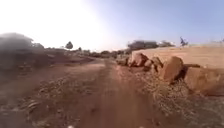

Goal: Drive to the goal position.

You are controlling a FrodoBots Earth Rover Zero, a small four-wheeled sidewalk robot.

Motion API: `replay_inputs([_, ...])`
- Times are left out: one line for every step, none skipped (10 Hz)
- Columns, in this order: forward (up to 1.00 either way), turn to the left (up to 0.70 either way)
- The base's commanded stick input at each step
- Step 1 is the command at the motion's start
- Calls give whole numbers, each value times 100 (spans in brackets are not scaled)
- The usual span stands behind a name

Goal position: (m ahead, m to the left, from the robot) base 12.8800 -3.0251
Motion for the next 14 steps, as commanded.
replay_inputs([70, 0])
replay_inputs([70, 0])
replay_inputs([70, 0])
replay_inputs([70, 0])
replay_inputs([70, 0])
replay_inputs([70, 0])
replay_inputs([70, 0])
replay_inputs([70, 0])
replay_inputs([70, 0])
replay_inputs([70, 0])
replay_inputs([70, 0])
replay_inputs([70, 0])
replay_inputs([70, 0])
replay_inputs([70, 0])
